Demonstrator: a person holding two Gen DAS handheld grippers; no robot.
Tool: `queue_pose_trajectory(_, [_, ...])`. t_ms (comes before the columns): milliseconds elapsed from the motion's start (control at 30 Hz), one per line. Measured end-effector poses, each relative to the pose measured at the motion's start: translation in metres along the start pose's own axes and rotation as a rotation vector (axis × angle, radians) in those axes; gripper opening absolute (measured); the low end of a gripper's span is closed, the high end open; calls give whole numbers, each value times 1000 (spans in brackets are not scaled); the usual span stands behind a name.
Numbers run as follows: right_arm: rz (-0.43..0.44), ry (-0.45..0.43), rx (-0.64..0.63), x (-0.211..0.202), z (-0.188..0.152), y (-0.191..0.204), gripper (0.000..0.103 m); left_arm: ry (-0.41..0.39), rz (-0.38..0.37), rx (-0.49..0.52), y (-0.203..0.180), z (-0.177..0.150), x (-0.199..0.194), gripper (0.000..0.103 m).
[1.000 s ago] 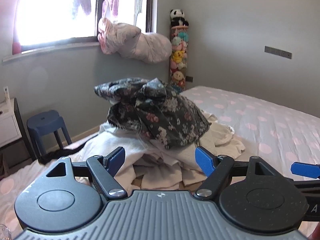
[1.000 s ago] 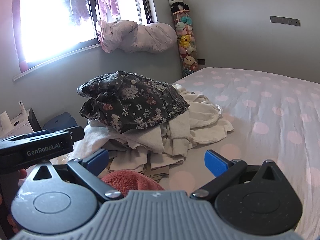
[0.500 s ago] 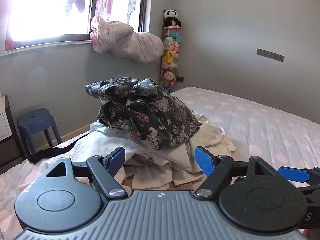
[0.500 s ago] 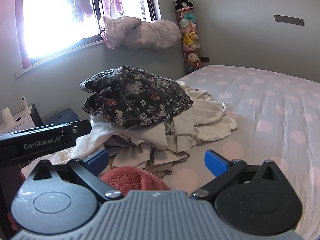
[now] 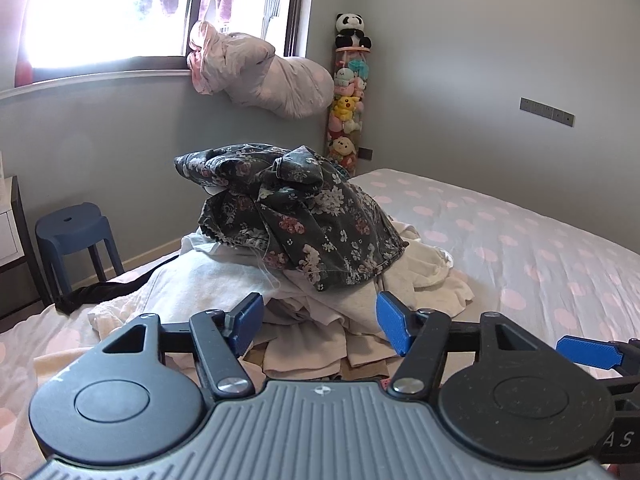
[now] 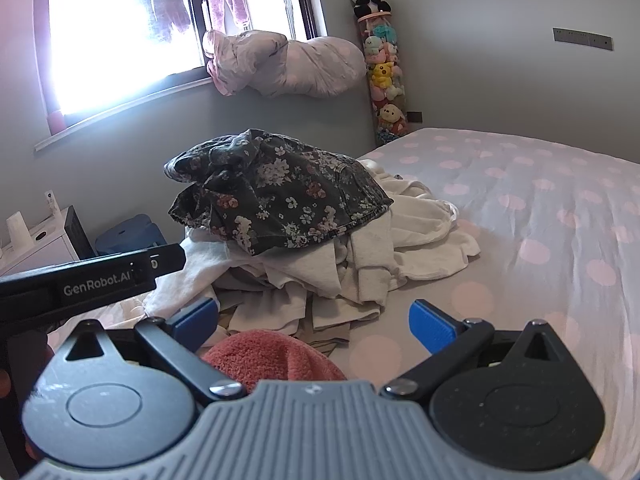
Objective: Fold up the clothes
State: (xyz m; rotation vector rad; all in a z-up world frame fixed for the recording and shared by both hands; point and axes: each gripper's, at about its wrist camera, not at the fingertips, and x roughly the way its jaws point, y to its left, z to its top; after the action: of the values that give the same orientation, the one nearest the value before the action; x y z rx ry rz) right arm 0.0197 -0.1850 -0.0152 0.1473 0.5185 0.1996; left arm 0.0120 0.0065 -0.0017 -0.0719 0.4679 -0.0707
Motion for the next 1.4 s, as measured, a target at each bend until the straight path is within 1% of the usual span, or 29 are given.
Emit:
queue_pose_trajectory(33, [-1,1,0,0,0,0,102,4,-1,-2,0,0,0,62])
queue_pose_trajectory(100, [-1,3,1,1,0,0,102,3,5,-1,0,1,0,71])
queue_pose_trajectory(167, [-2,6,4,2,-1,-1,102,1,12,1,0,1,0,73])
queue_pose_trajectory(367, [-1,8,9,3,-1,-1,102,24,19,-4,1,1,3,73])
queue_pose_trajectory(1000, [19,17,27,11,-3,-2,102,59,19,-18,2,0,10,73])
queue_pose_trajectory(1233, [29,20,22,14,-3,-1,102,71,16,-19,2,0,15,73])
queue_pose_trajectory(1400, [14,11,-21,21,0,-3,102,90,14,-32,4,-1,24,73])
